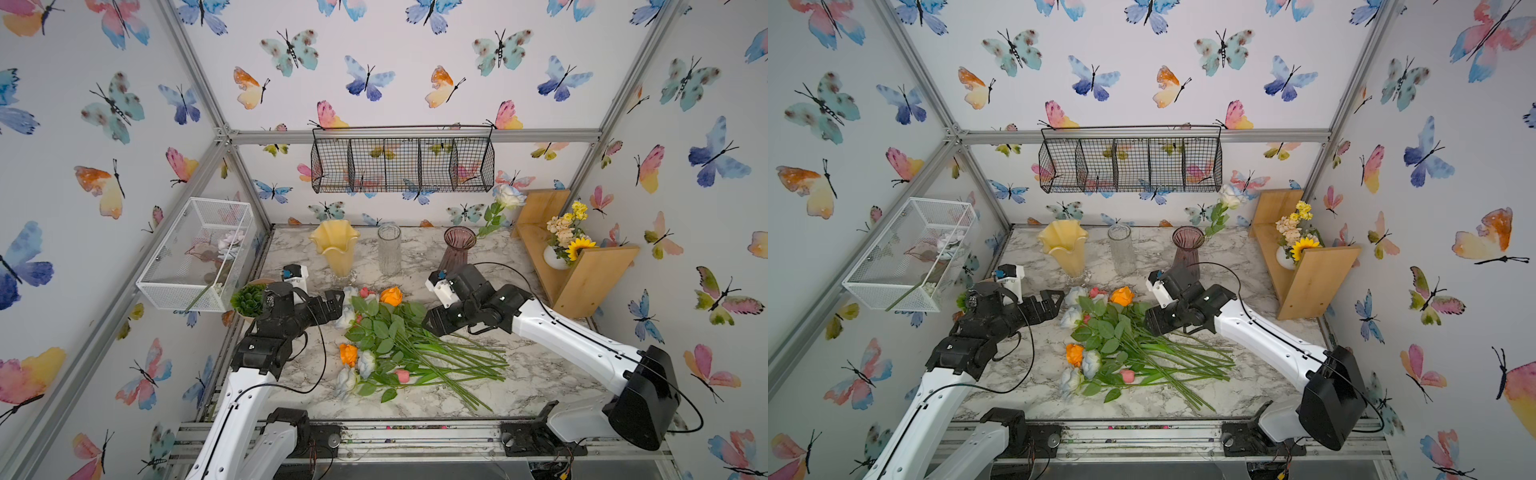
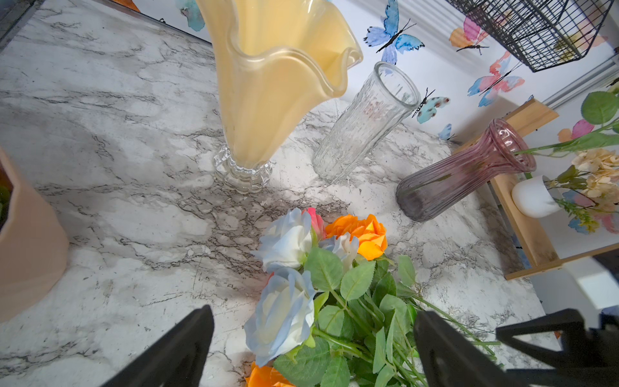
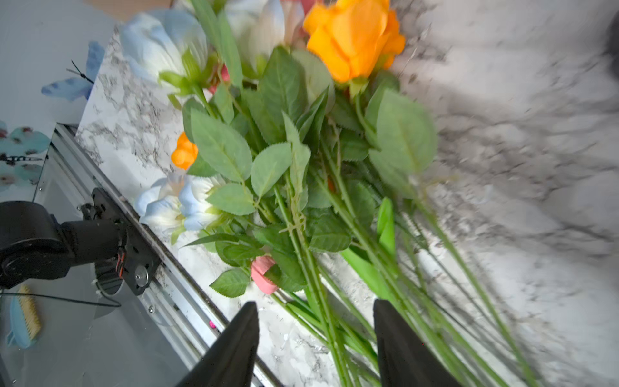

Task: Arrange the flowers in different vases according to their colors
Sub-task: Pick up the flower at the center of the board.

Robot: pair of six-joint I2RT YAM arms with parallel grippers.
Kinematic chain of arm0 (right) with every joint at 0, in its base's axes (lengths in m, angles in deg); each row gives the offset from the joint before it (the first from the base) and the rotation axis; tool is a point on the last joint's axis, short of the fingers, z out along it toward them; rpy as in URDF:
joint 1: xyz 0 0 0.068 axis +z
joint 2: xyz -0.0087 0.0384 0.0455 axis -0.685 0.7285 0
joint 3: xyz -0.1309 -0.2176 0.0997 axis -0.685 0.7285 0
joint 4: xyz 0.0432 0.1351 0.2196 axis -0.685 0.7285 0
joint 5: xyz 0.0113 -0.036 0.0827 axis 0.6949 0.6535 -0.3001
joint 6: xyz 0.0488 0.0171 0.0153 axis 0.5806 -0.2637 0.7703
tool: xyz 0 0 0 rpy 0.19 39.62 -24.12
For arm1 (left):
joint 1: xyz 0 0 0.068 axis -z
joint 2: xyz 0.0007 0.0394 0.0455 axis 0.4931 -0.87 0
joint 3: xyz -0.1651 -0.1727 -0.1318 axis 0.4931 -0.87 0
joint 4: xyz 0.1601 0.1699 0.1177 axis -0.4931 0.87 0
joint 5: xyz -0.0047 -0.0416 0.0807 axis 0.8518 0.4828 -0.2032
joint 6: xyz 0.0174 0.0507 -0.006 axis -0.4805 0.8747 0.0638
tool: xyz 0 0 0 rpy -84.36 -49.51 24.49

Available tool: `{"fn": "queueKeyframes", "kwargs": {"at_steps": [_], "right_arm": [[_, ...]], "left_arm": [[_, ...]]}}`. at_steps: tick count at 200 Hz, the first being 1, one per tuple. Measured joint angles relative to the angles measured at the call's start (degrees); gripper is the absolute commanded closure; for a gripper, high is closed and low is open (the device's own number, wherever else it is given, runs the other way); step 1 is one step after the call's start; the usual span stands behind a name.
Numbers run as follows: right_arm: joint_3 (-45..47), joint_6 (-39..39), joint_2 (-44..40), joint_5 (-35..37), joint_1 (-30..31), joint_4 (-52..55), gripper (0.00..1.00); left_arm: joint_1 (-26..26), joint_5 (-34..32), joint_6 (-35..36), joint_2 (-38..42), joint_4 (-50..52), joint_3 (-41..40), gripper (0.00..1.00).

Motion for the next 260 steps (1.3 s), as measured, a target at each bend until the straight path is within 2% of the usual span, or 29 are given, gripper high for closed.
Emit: {"fn": "queueKeyframes", "kwargs": {"at_steps": [72, 132, 207, 260], "right_arm": [[11.34, 0.83, 3.63, -4.81, 1.29, -8.59, 0.61], [11.65, -0.52, 7.26, -5.16, 1.57, -11.21, 0.76], [10.38, -2.99, 8.11, -2.86, 1.66, -11.21, 0.85], [8.39, -4.50, 8.81, -0.85, 1.79, -10.58, 0.80]], "left_arm": [[0.00, 0.02, 0.00, -0.42, 0.00, 0.00, 0.00], [0.00, 0.02, -0.02, -0.81, 0.00, 0.00, 0.01], [0.00, 0.02, -0.02, -1.11, 0.00, 0.00, 0.01], [0.00, 0.02, -0.02, -1.14, 0.00, 0.00, 0.00]]}}
